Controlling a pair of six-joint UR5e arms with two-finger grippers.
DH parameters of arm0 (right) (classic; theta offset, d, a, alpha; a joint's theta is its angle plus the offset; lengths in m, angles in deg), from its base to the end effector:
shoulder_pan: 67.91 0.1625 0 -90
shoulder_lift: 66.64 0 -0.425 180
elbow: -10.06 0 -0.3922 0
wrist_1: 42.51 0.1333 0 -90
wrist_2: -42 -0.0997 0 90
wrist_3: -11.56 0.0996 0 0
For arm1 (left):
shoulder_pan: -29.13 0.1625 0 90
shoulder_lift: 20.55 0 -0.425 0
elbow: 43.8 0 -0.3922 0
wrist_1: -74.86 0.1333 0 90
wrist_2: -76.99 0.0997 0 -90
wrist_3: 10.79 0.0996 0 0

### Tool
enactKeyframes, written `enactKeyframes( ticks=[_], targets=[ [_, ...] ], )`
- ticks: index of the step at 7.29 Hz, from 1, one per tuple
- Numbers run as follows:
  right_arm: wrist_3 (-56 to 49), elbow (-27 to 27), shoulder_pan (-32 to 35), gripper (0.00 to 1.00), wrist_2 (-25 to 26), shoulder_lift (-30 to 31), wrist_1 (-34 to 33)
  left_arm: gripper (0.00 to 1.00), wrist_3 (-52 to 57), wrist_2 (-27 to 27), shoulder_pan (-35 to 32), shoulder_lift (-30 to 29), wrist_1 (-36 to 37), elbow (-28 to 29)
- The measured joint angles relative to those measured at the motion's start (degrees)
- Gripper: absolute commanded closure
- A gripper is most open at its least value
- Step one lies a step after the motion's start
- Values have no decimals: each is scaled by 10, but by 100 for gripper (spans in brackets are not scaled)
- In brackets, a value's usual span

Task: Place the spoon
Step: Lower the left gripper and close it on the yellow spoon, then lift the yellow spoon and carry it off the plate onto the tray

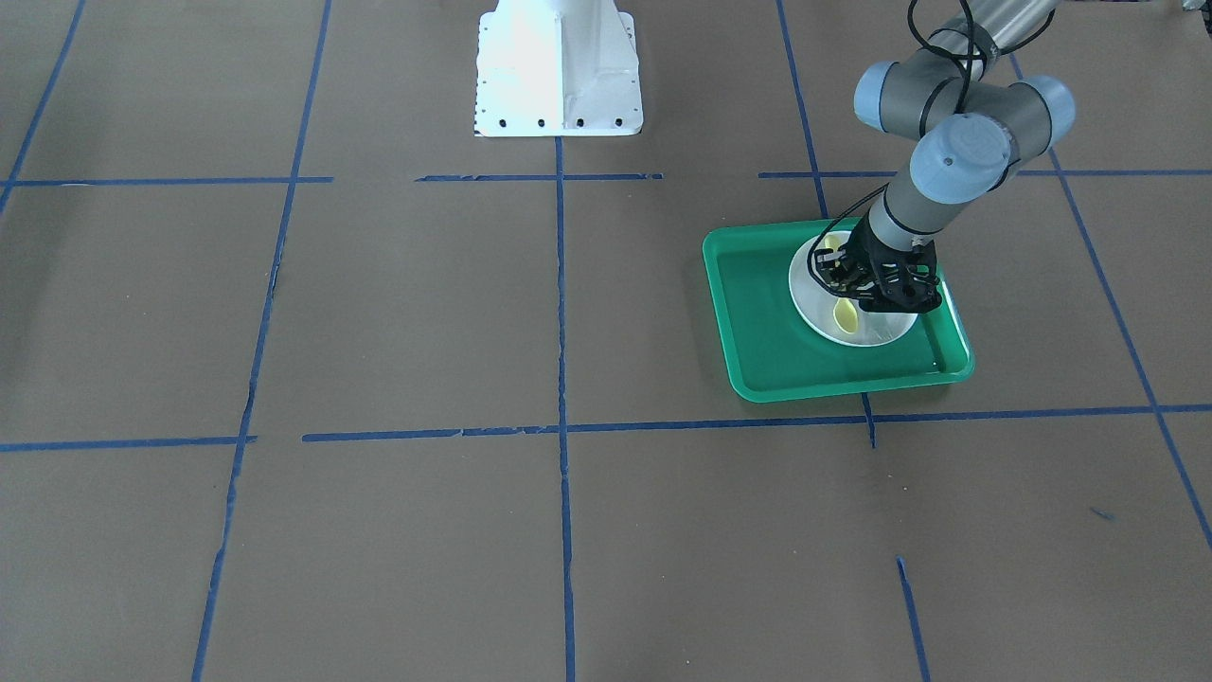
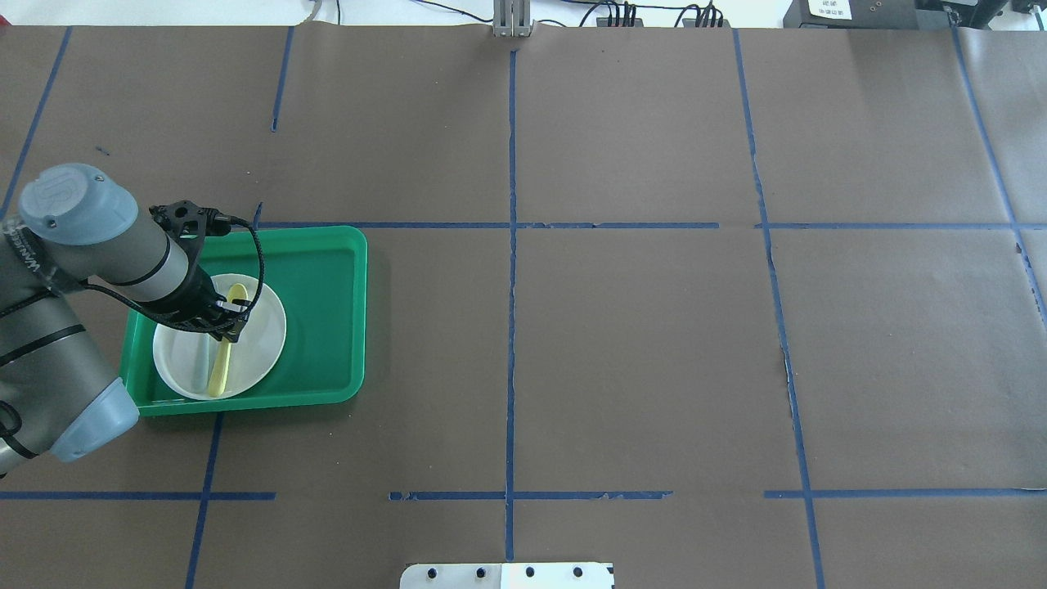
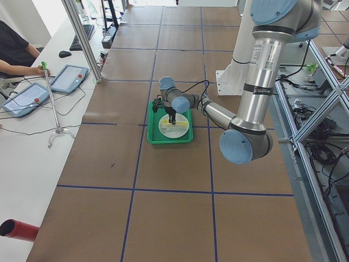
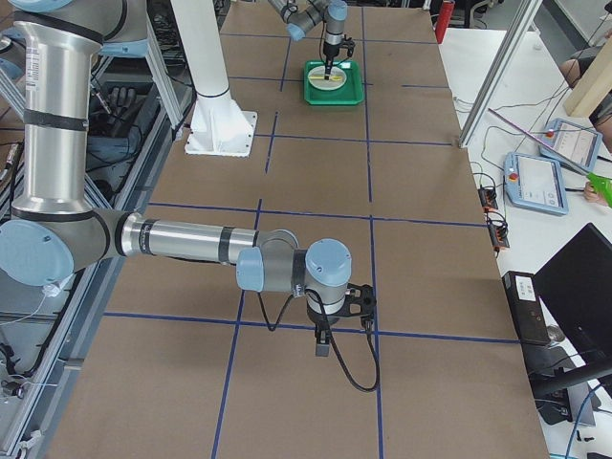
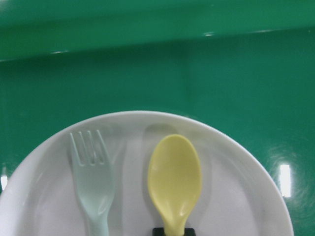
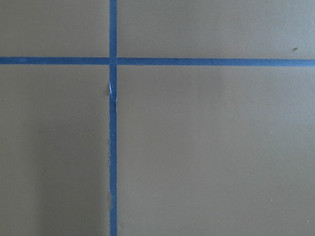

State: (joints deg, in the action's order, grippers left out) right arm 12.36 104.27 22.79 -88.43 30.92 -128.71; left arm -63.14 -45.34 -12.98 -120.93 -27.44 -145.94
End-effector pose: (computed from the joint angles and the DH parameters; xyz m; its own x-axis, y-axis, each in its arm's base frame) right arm 0.0740 -0.4350 0.6818 0.7610 0.0182 0.6485 -0.0228 0.9997 -0.0012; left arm 0.3683 -0.4408 0.4425 0.6899 0.0721 -0.7203 -0.1028 0.9947 0.0012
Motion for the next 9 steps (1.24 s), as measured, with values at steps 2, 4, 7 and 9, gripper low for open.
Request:
enactKeyframes(
  ticks=[2, 4, 7, 9],
  targets=[
    [0, 0, 0, 0, 0, 0, 0, 100, 30, -7, -25, 5, 63, -51],
    [0, 0, 0, 0, 0, 0, 1, 100, 59, -13, -53, -16, 147, -90],
    [0, 0, 0, 0, 0, 0, 0, 100, 25, -43, -53, -68, 171, -71],
    [0, 0, 0, 0, 0, 0, 0, 100, -40, -50, -35, -118, 167, -43]
  ],
)
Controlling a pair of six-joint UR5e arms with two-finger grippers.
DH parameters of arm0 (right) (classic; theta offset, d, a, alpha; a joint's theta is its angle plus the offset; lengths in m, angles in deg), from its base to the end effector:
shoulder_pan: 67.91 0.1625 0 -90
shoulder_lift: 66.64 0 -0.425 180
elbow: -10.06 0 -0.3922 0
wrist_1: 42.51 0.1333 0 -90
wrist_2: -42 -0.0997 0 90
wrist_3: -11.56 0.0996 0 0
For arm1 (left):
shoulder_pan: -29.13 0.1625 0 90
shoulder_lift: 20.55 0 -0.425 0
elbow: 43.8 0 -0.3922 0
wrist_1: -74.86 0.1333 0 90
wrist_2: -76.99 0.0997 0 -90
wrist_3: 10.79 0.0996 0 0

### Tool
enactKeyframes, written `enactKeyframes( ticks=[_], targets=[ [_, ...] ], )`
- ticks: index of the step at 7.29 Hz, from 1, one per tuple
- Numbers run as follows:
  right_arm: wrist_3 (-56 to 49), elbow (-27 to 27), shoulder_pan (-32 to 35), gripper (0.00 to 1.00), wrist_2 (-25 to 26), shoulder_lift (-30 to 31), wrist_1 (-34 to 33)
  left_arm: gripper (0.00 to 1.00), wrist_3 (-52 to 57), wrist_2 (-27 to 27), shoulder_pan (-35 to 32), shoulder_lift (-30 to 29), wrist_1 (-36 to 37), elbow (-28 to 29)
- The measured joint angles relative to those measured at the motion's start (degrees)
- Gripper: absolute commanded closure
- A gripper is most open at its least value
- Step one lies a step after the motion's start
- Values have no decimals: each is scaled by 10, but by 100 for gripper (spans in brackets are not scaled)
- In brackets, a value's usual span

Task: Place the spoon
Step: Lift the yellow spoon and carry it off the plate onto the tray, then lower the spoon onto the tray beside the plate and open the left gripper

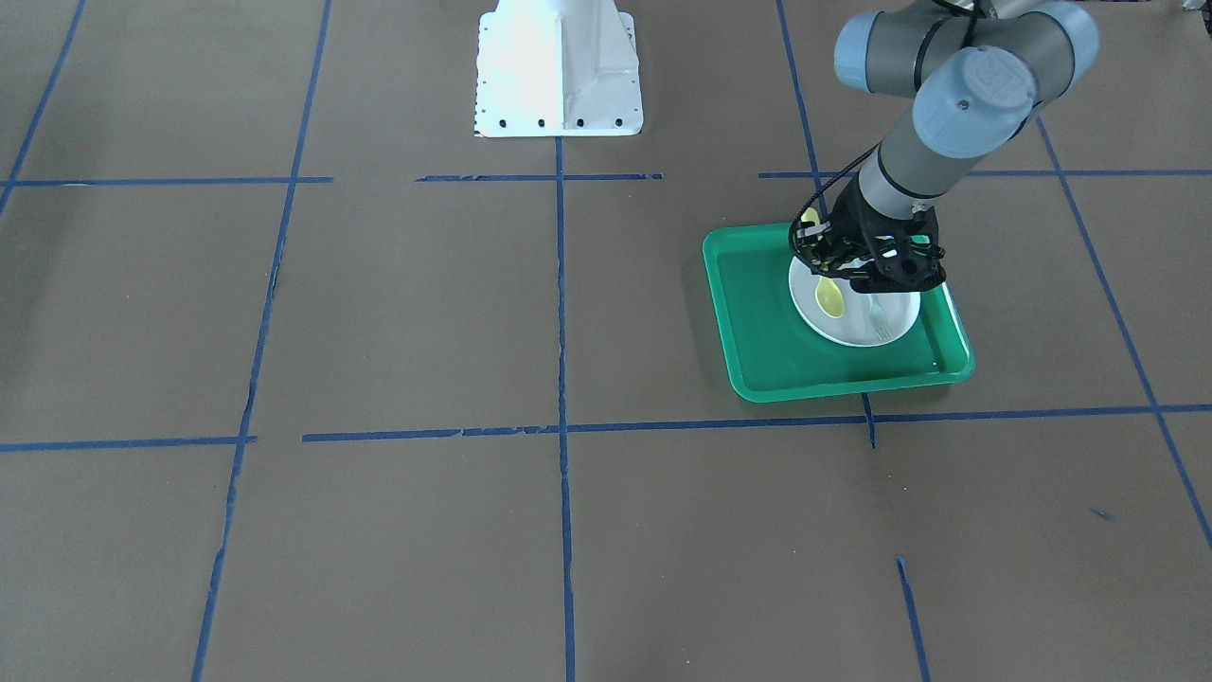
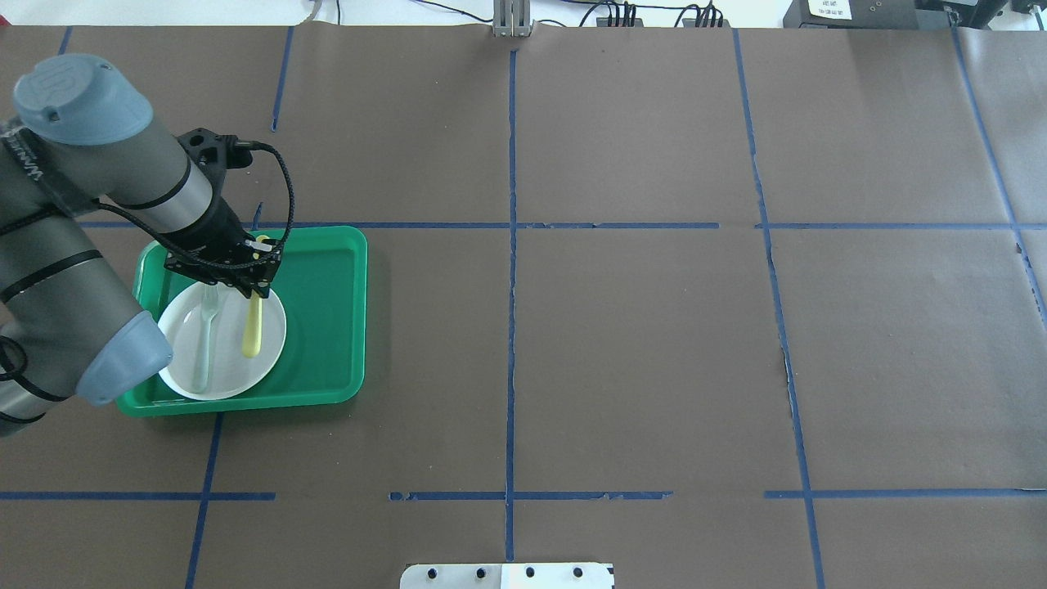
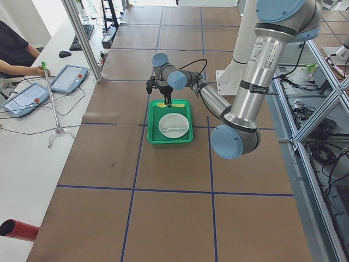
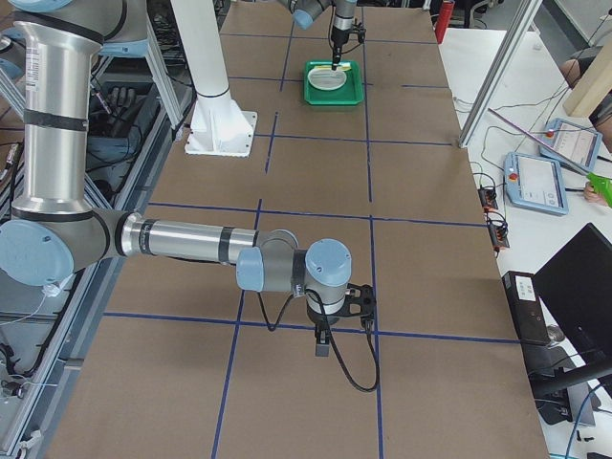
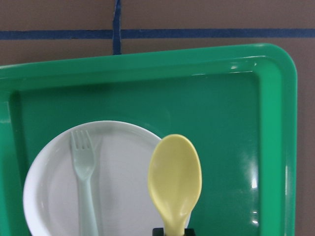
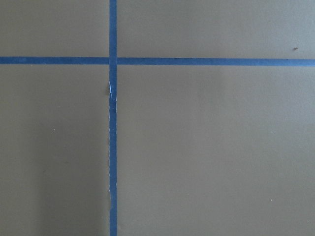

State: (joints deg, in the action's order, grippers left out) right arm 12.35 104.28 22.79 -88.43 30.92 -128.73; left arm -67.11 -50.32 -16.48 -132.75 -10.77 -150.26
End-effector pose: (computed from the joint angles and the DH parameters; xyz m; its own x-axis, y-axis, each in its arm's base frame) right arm 0.0740 -0.4350 0.6817 0.7610 0.0181 0.6485 -0.0227 0.9997 -0.0013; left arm 0.3633 -0.4754 0.3203 0.6637 -0.0474 -0.7465 -0.0463 0.9935 -0.1043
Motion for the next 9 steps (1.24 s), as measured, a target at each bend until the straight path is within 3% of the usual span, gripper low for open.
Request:
enactKeyframes(
  ticks=[2, 5, 8, 9],
  targets=[
    [0, 0, 0, 0, 0, 0, 0, 100, -27, 0, 13, -16, -25, 27],
    [0, 0, 0, 0, 0, 0, 0, 100, -48, 3, 41, -18, -121, 103],
    [0, 0, 0, 0, 0, 0, 0, 97, -55, 7, 64, -17, -144, 128],
    [0, 0, 0, 0, 0, 0, 0, 67, -55, 7, 66, -17, -145, 131]
  ],
)
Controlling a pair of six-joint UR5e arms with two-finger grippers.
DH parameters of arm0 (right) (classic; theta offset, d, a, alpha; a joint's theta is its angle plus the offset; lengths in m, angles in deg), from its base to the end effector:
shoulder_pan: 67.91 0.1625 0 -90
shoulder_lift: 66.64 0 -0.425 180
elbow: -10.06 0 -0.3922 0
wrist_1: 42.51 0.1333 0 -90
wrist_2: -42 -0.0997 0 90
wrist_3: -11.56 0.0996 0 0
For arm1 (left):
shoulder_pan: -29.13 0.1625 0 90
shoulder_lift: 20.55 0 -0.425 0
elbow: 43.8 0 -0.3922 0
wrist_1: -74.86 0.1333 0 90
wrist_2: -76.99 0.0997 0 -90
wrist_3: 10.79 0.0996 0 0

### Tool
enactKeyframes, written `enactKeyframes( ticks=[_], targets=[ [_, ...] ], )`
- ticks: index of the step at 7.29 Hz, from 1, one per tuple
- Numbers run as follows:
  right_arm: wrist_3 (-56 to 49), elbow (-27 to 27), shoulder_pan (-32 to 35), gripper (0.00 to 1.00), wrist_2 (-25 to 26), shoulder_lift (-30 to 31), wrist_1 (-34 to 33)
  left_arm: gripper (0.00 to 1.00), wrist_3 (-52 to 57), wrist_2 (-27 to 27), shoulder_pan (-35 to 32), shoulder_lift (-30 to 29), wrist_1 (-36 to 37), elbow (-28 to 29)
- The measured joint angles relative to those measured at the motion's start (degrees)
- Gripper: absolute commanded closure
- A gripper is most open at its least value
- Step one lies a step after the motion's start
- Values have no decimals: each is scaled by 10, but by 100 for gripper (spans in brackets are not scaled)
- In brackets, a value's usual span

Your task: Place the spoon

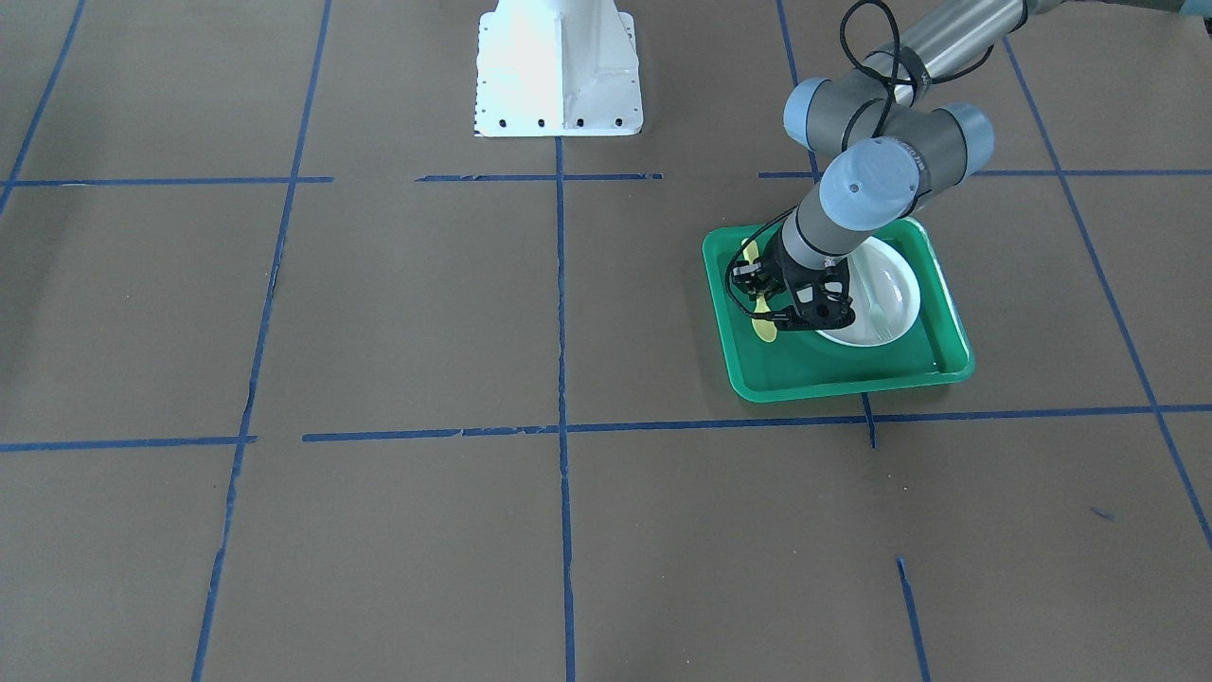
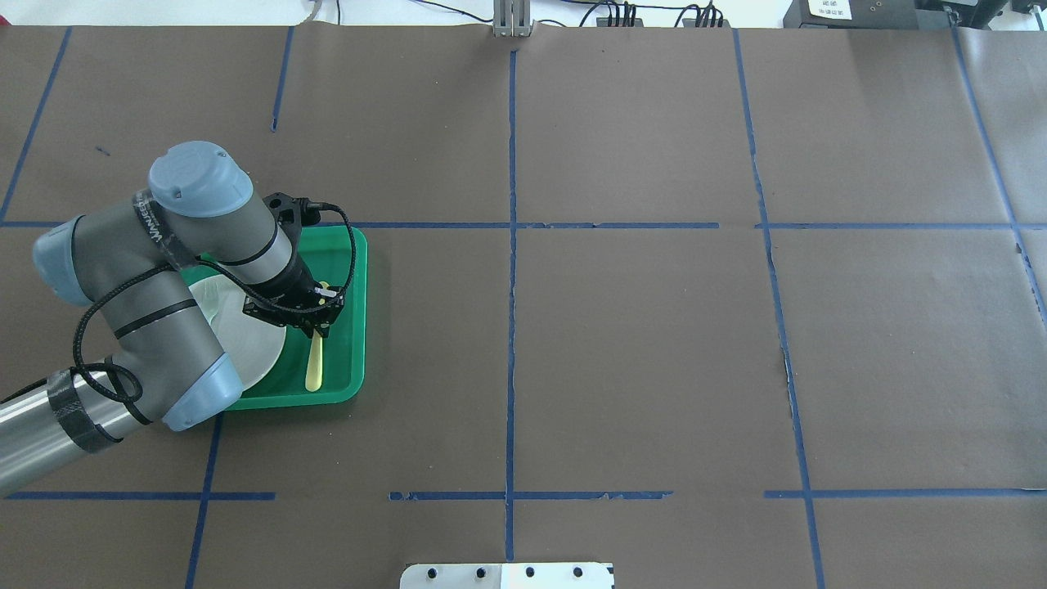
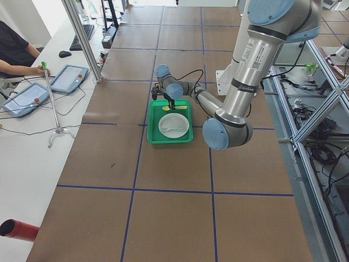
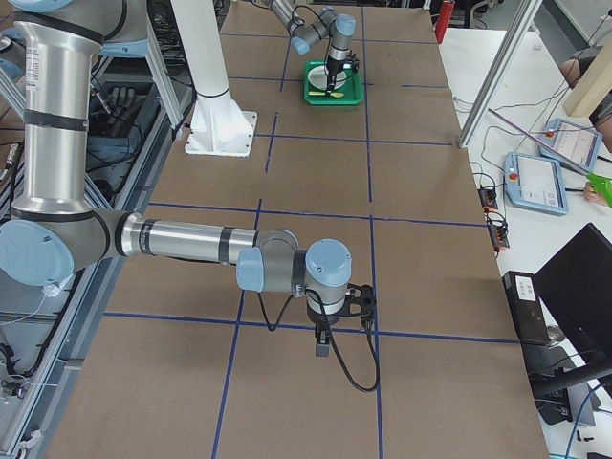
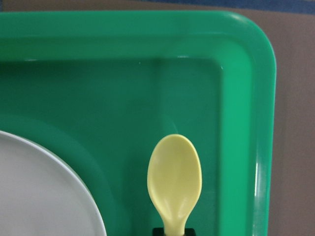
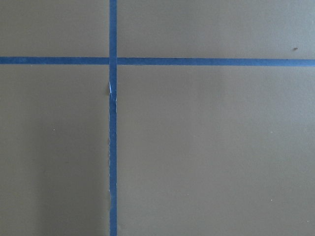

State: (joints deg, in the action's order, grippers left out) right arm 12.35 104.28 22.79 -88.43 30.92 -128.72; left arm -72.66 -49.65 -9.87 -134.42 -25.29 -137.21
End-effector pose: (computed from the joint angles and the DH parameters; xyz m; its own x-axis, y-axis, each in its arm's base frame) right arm 0.0740 -0.4350 0.6817 0.7610 0.0180 0.6485 -0.0227 0.9997 -0.0011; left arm 0.4573 -0.4654 0.3743 0.6494 -0.0391 -0.7594 -0.0942 0.9868 -0.1314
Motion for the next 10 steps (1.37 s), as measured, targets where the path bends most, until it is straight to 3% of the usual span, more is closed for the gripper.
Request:
enactKeyframes(
  ticks=[1, 2, 5, 7, 10],
  targets=[
    [0, 0, 0, 0, 0, 0, 0, 22, 1, 0, 1, 0, 0, -1],
    [0, 0, 0, 0, 0, 0, 0, 0, 2, 0, 1, 0, 0, -2],
    [0, 0, 0, 0, 0, 0, 0, 0, 6, 1, -22, 3, 4, -27],
    [0, 0, 0, 0, 0, 0, 0, 0, 24, 1, -78, 10, 52, -105],
    [0, 0, 0, 0, 0, 0, 0, 0, 149, -2, -204, 12, 157, -205]
  ],
)
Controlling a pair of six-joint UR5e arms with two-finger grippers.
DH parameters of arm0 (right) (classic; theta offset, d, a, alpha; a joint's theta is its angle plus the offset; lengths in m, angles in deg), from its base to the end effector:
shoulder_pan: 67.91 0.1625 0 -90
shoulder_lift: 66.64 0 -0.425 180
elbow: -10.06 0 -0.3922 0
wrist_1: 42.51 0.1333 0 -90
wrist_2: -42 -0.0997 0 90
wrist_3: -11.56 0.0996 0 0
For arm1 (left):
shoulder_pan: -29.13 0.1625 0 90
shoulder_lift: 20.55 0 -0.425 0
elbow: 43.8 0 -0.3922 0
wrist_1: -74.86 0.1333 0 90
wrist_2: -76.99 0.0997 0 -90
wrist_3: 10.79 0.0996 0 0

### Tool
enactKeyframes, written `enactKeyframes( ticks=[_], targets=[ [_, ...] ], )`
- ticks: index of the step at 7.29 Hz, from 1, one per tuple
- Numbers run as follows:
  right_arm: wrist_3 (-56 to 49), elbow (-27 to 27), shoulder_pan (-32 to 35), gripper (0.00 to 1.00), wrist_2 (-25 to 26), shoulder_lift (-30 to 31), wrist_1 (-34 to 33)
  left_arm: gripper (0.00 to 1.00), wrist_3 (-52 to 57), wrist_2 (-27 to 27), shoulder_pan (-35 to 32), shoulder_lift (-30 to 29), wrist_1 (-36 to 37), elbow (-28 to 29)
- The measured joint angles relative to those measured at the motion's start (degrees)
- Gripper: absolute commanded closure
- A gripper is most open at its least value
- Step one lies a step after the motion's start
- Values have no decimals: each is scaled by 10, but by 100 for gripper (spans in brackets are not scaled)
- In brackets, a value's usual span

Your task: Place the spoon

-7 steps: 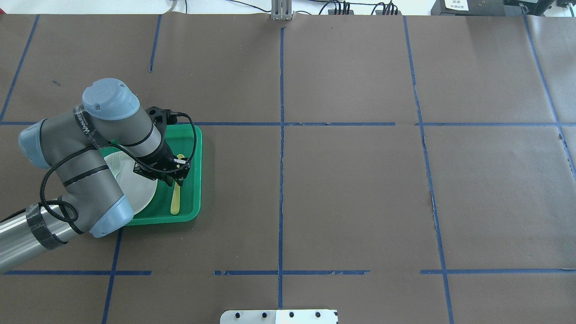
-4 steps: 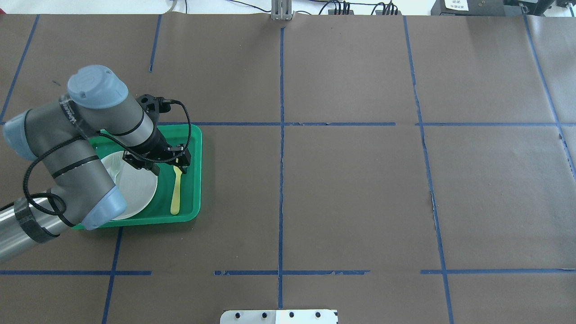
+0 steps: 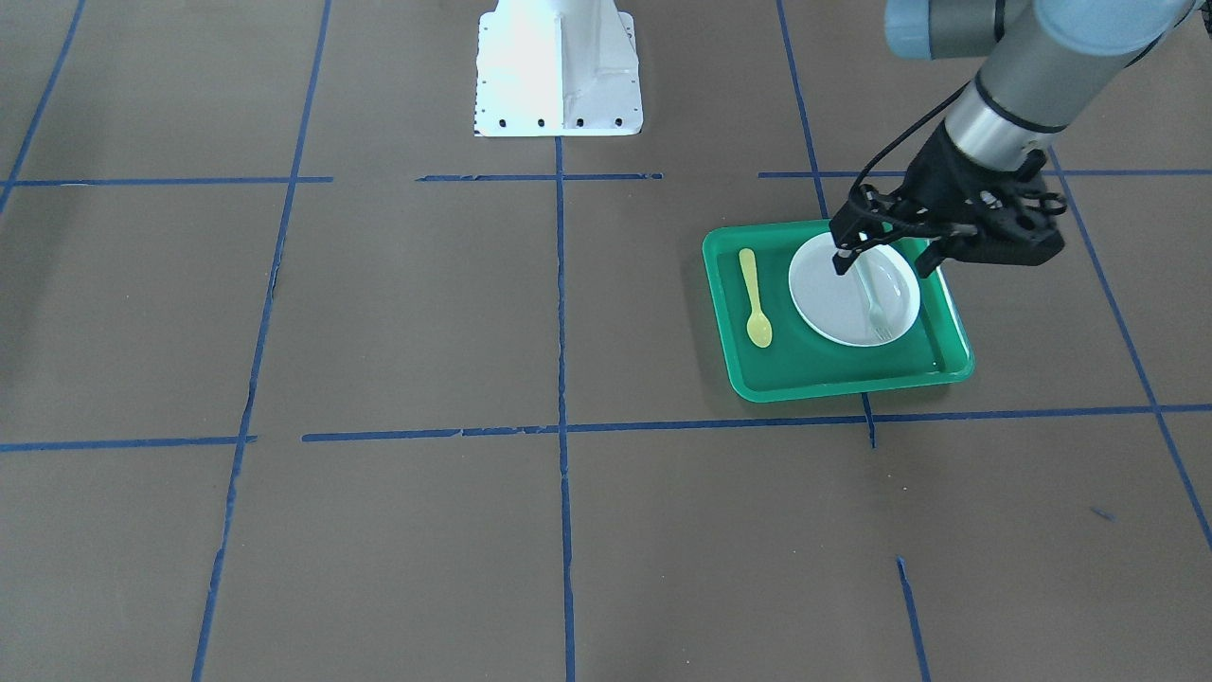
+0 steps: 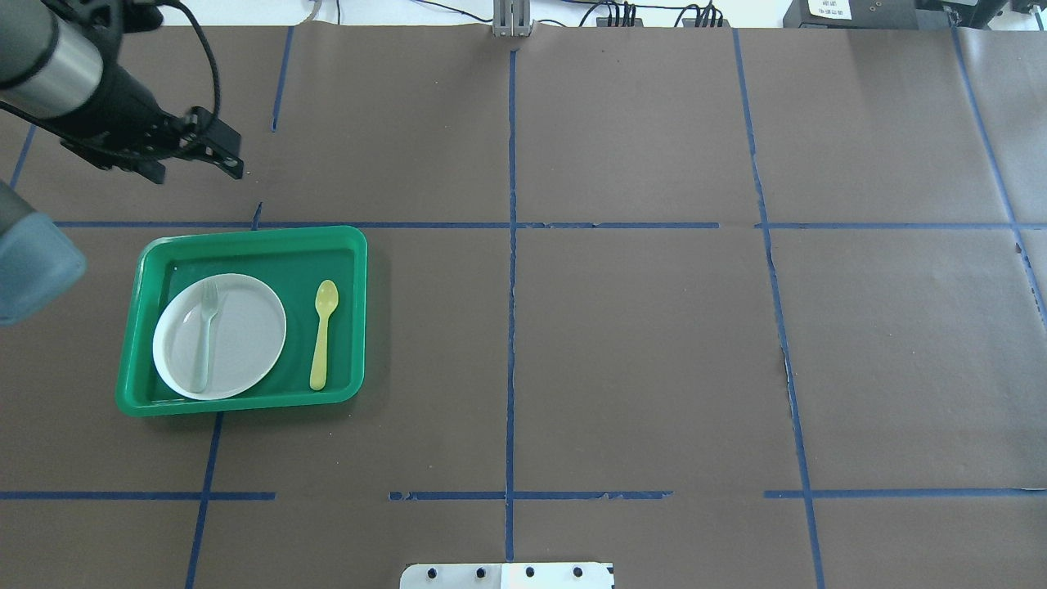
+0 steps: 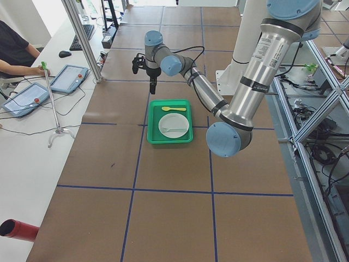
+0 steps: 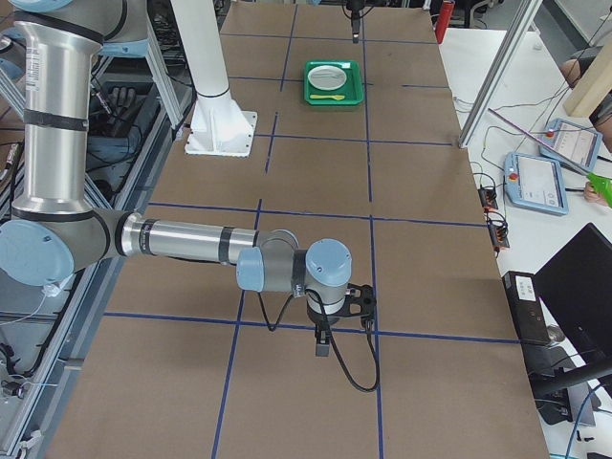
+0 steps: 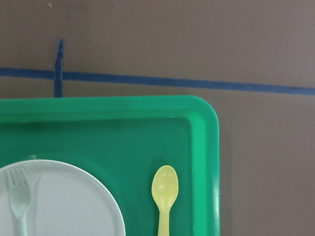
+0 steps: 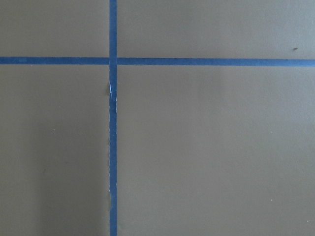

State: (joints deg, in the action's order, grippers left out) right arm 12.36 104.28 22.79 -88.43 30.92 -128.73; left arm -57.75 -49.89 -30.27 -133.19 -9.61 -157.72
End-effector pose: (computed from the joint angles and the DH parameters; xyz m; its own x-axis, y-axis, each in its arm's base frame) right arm 0.0740 -0.4350 0.6817 0.7610 0.0183 0.6485 -0.0228 0.9997 -0.0014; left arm 0.2222 -0.5201 0.2646 0.6137 0.0348 -0.7888 0.0946 0.9886 0.1171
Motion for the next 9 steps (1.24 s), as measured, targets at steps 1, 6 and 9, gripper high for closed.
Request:
enactKeyframes(
  ticks=[1, 6, 9],
  targets=[
    [0, 0, 0, 0, 0, 0, 0, 0, 65, 0, -27, 5, 30, -7],
    [0, 0, 0, 0, 0, 0, 0, 0, 419, -3, -186, 146, 31, 65],
    [0, 0, 0, 0, 0, 0, 0, 0, 493, -42, -284, 228, -4, 133]
  ],
)
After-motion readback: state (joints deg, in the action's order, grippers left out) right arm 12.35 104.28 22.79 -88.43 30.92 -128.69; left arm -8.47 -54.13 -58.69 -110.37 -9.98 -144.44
